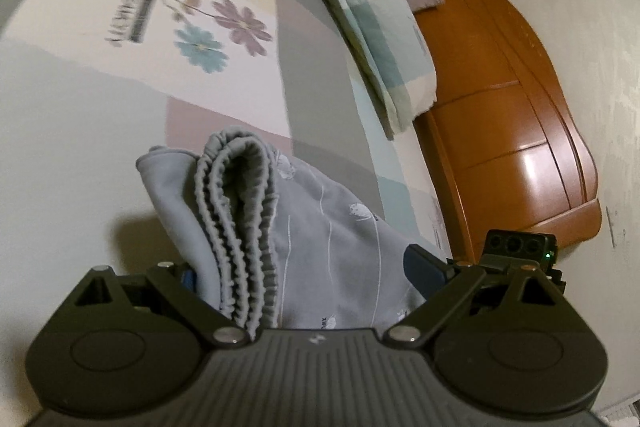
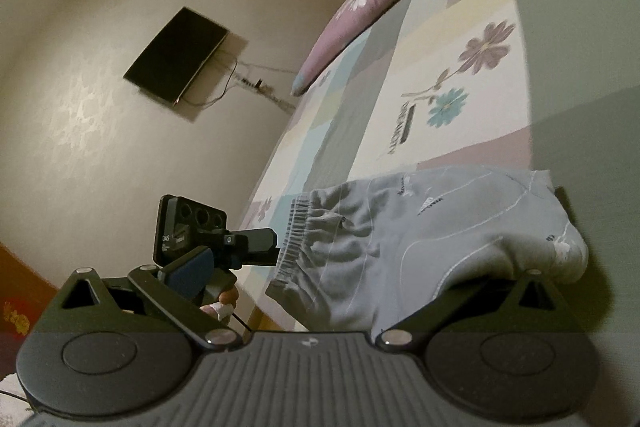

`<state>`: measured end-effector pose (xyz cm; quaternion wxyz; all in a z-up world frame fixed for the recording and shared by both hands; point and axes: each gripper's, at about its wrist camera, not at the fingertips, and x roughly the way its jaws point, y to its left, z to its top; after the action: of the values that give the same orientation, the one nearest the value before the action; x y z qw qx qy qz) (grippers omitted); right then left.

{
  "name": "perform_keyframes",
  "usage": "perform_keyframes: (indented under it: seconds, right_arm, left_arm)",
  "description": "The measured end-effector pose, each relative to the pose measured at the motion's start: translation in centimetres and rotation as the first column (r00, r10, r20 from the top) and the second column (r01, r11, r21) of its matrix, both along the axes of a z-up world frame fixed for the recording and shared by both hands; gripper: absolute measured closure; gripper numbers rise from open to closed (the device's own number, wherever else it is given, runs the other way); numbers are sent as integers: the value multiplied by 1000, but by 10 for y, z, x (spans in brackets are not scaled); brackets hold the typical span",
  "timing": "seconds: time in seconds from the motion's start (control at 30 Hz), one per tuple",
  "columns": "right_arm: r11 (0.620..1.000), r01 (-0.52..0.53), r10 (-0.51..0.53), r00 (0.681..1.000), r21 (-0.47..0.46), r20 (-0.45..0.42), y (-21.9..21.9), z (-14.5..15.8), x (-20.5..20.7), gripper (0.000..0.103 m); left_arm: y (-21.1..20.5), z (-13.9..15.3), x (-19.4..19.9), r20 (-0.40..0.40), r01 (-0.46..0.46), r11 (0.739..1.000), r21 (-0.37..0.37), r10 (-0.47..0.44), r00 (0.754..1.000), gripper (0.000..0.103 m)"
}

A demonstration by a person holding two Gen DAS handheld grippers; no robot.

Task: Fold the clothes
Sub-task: 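Lift the grey bundle with both tools and carry it toward the headboard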

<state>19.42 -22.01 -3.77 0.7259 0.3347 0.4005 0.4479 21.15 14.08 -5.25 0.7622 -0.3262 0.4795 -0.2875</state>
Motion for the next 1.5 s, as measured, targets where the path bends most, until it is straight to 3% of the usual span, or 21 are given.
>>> perform_keyframes:
  seconds: [0.33, 0.7, 1.13, 1.33, 1.5]
  right_arm:
    - [987, 163, -162, 986, -14, 44, -90, 10, -26, 0]
    - [929, 368, -364, 926, -31, 102, -207, 18, -41, 0]
    - [793, 607, -588, 786, -56, 192, -327, 21, -59, 0]
    - [716, 690, -651, 714, -104, 259, -349, 15, -62, 0]
    - [647, 753, -705, 651, -120, 281, -360, -1, -65, 0]
  left_arm:
    - [-113, 12, 59, -13, 183, 982, 37, -183, 983, 9]
    - [-275, 18, 125, -20, 383, 921, 74, -383, 924, 10]
    - [-472, 23, 184, -20, 553, 822, 136, -556, 831, 13]
    - [-552, 32, 209, -9, 603, 778, 179, -611, 791, 13]
    - [-596, 34, 228, -12, 619, 759, 203, -630, 776, 13]
